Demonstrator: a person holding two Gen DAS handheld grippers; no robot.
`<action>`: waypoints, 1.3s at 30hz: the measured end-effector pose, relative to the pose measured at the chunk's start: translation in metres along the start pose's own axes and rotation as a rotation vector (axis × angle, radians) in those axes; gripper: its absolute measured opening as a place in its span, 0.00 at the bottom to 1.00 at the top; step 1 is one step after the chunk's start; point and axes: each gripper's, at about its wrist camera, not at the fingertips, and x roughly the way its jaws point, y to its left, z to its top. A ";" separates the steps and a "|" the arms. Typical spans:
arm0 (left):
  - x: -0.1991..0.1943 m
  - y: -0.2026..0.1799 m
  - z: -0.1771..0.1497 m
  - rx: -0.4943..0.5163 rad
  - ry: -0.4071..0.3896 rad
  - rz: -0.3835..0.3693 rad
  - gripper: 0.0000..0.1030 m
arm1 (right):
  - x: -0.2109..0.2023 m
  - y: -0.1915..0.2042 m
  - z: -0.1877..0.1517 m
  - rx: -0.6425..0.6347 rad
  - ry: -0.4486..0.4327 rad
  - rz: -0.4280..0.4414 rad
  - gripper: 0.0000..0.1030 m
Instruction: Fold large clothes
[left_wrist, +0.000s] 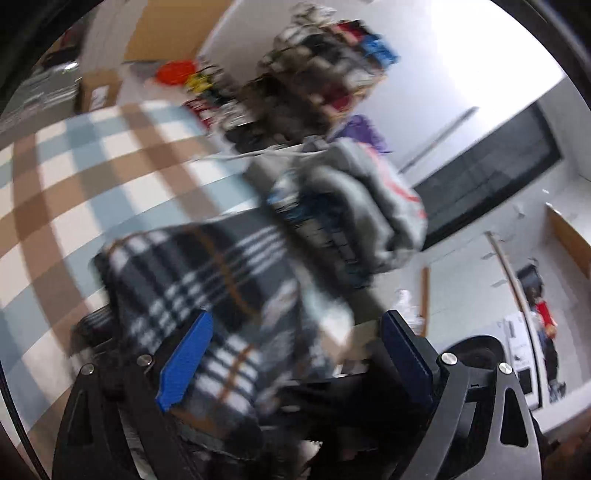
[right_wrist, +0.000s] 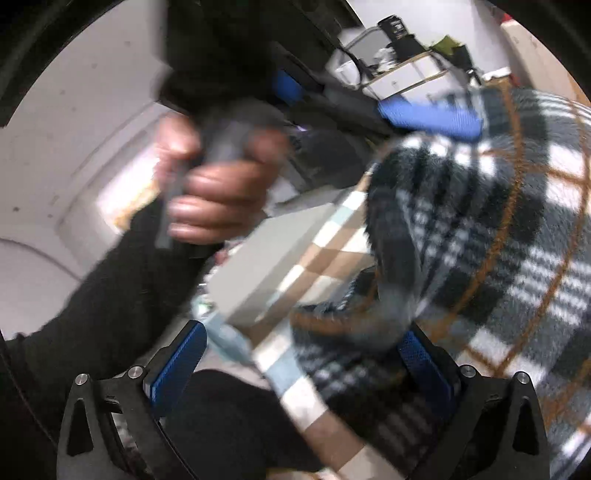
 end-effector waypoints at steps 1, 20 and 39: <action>0.003 0.007 -0.001 -0.012 0.011 0.032 0.87 | -0.007 -0.002 -0.002 0.009 -0.004 0.046 1.00; -0.069 0.009 -0.068 -0.091 -0.219 -0.059 0.87 | 0.001 -0.048 0.006 0.439 -0.031 0.420 1.00; -0.002 0.044 -0.146 -0.256 -0.242 -0.044 0.87 | -0.071 -0.053 0.027 0.533 -0.293 0.501 1.00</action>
